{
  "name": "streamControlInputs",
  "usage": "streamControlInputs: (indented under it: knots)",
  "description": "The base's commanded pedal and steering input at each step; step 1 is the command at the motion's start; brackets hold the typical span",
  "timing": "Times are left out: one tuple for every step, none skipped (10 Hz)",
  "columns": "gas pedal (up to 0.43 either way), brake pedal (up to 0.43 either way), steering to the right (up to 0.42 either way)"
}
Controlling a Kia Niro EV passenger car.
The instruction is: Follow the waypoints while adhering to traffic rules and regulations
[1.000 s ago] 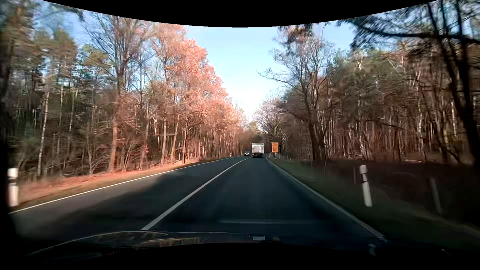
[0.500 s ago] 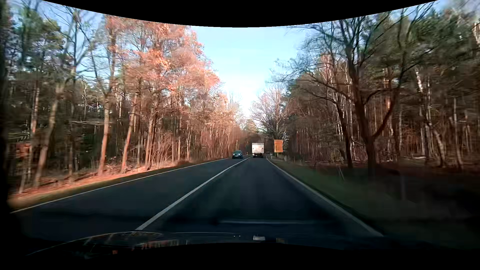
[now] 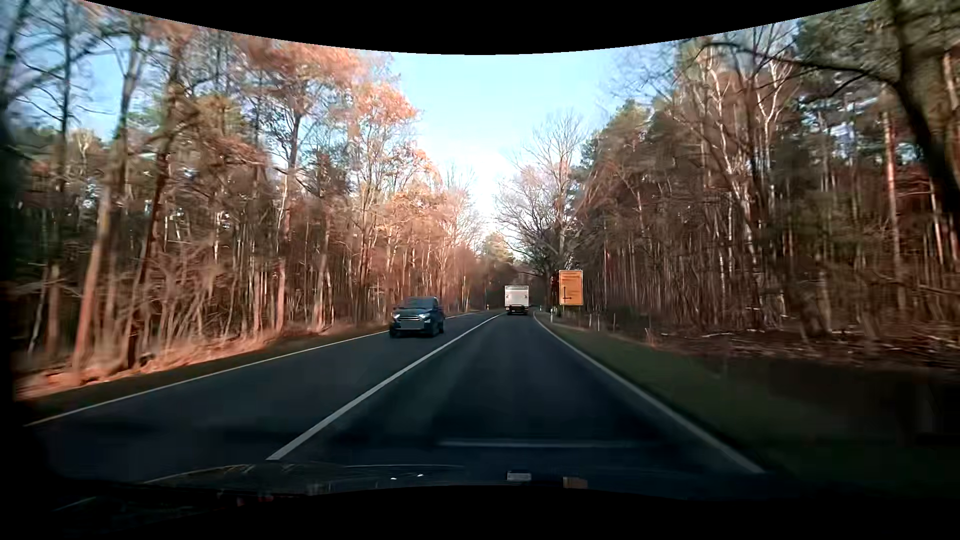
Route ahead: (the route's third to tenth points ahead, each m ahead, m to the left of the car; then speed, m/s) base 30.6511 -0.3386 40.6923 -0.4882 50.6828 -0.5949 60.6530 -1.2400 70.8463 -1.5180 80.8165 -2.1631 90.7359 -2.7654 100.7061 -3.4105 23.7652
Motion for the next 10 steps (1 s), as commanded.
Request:
streamControlInputs:
  knots:
    - [0.130, 0.000, 0.004]
    - [0.130, 0.000, 0.004]
    - [0.118, 0.000, 0.004]
    - [0.118, 0.000, 0.004]
    - [0.118, 0.000, 0.004]
    - [0.118, 0.000, 0.005]
    - [0.118, 0.000, 0.005]
    - [0.118, 0.000, 0.006]
    - [0.118, 0.000, 0.006]
    - [0.118, 0.000, 0.006]
